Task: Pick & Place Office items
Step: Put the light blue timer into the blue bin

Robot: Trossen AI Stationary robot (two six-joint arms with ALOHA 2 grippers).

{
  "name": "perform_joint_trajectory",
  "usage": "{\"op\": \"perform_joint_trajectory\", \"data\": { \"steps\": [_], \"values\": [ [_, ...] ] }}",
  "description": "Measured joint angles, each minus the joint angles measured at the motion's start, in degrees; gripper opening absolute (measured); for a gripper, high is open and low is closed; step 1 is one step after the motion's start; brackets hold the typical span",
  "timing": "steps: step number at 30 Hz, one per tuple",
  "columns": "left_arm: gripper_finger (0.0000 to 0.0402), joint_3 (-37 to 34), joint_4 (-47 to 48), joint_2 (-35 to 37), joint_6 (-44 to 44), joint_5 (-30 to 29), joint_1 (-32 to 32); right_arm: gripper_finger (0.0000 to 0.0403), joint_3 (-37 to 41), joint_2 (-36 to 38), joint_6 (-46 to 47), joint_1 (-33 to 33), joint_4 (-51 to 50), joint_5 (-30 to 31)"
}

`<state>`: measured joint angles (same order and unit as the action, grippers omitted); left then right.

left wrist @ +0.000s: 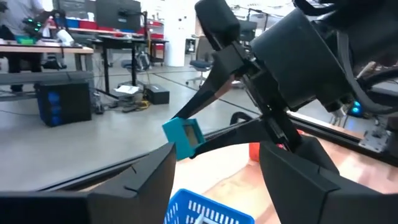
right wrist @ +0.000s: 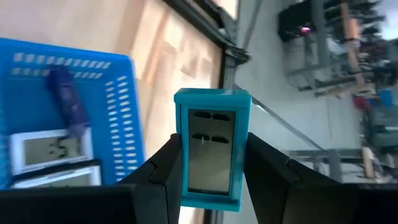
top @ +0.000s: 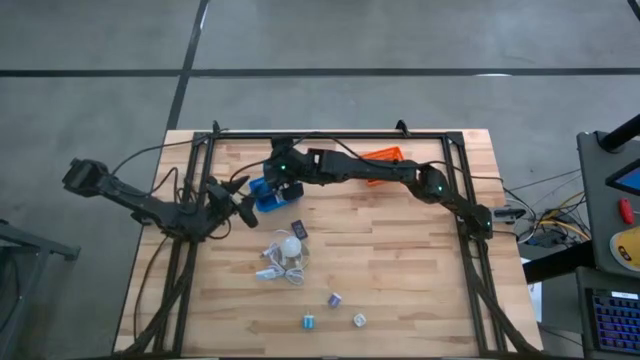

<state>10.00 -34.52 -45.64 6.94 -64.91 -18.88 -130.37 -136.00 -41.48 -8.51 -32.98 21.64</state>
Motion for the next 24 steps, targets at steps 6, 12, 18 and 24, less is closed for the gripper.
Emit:
{"op": "perform_joint_trajectory", "data": {
  "steps": [6,12,18,24],
  "values": [
    [0.0237,-1.2,-0.2,1.5,3.4,-0.9,2.2,0.0123,0.4,0.0,-2.9,0.2,5.9,5.8],
    [0.0237,-5.8,-1.8,3.2,10.1,2.6,5.6,0.0123,2.5,0.0,-6.4,1.8,11.2,8.6],
    [0.0236,-9.7,-10.2,6.0,5.8,8.4,6.4,0.0123,8.6,0.0,-11.0,4.0,21.1,13.2],
    [0.0236,-9.6,-9.5,8.8,4.4,12.7,6.6,0.0123,16.0,0.6,-15.5,5.0,30.8,15.9]
  ]
}}
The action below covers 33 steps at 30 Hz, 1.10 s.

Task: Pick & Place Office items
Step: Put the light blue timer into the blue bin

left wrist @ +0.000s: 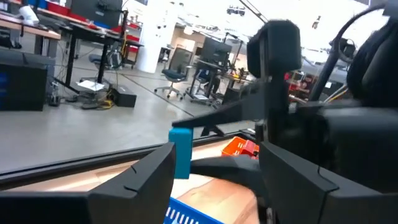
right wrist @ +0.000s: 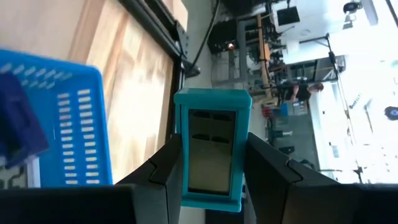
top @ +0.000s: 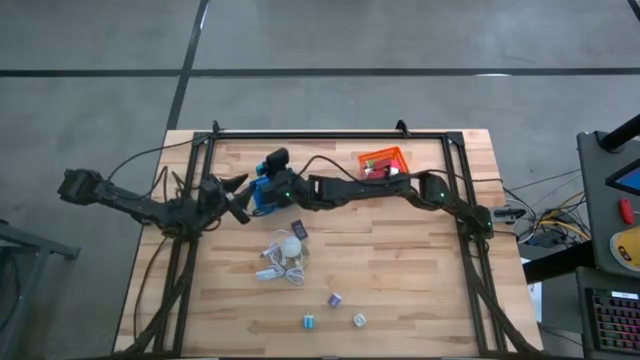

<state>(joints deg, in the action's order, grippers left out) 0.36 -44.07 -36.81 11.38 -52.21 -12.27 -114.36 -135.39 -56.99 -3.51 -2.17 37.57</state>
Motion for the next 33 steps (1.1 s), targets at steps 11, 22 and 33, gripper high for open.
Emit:
{"op": "perform_joint_trajectory", "data": {
  "steps": [11,22,33],
  "values": [
    [0.0232,0.0,2.0,0.7,-4.8,7.4,0.6,0.0123,13.2,6.1,-1.5,1.3,9.7,1.0],
    [0.0227,0.0,3.8,-1.2,-3.4,9.4,3.4,0.0123,24.3,11.8,-4.5,3.8,20.8,-2.1],
    [0.0227,5.3,3.6,-11.0,-3.0,10.6,4.1,0.0123,23.9,11.7,-3.2,3.8,21.5,-3.5]
  ]
}}
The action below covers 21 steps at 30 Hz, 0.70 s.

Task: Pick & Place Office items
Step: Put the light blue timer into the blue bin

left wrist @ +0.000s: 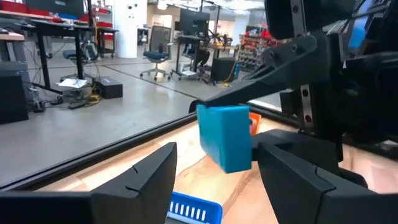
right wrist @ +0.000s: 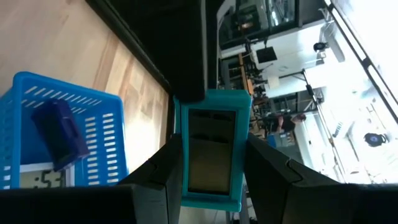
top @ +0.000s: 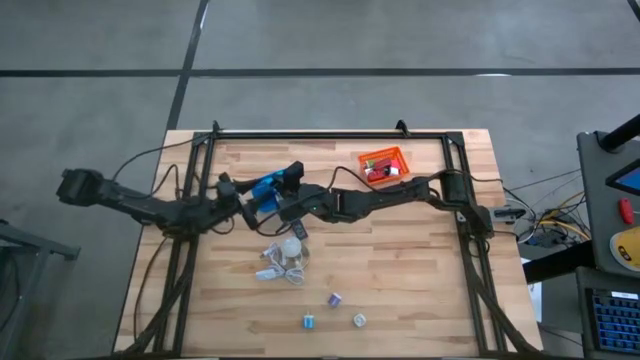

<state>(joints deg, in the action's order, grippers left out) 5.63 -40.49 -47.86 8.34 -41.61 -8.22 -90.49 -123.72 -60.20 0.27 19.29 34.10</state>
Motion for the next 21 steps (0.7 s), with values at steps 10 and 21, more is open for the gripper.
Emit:
{"op": "perform_joint_trajectory", "data": {
  "steps": [10,21],
  "values": [
    [0.0225,3.2,-6.7,-8.8,-2.4,-3.2,0.3,0.0123,0.2,0.0,0.0,-0.1,-0.9,0.4],
    [0.0163,5.4,-6.9,-11.9,-0.6,-3.7,0.4,0.0123,0.2,-0.1,0.2,-0.8,-0.9,0.7]
  ]
}}
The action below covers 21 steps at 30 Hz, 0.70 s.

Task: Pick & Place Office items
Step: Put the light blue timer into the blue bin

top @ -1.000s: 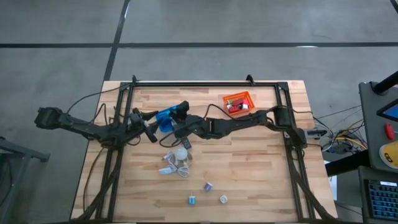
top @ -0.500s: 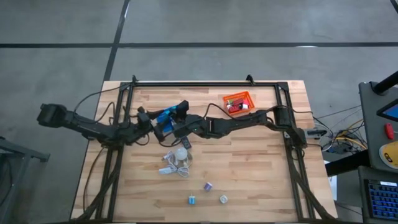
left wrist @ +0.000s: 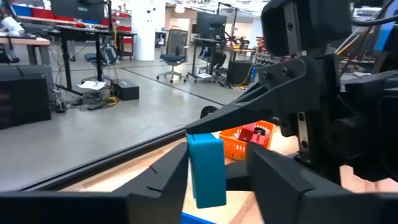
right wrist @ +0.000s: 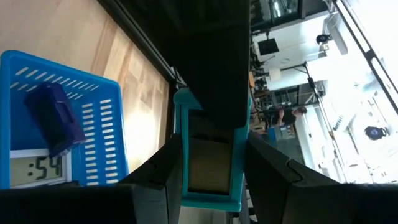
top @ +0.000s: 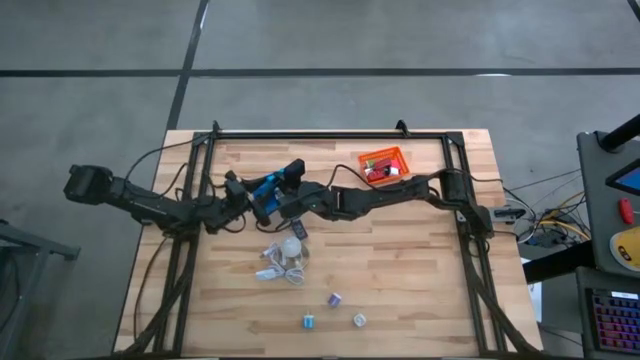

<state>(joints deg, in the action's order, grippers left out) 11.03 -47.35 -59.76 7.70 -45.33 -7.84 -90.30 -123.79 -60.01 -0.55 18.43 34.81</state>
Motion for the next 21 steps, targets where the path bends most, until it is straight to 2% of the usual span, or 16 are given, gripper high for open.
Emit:
{"op": "perform_joint_trajectory", "data": {
  "steps": [10,21],
  "values": [
    [0.0052,0.3,0.2,-0.3,0.0,-1.4,0.0,0.0123,0.0,0.0,-0.2,-0.3,0.0,0.2],
    [0.0051,0.3,0.6,-0.3,-1.7,-1.2,0.0,0.0123,0.0,0.0,-0.2,-0.4,0.1,0.1]
  ]
}}
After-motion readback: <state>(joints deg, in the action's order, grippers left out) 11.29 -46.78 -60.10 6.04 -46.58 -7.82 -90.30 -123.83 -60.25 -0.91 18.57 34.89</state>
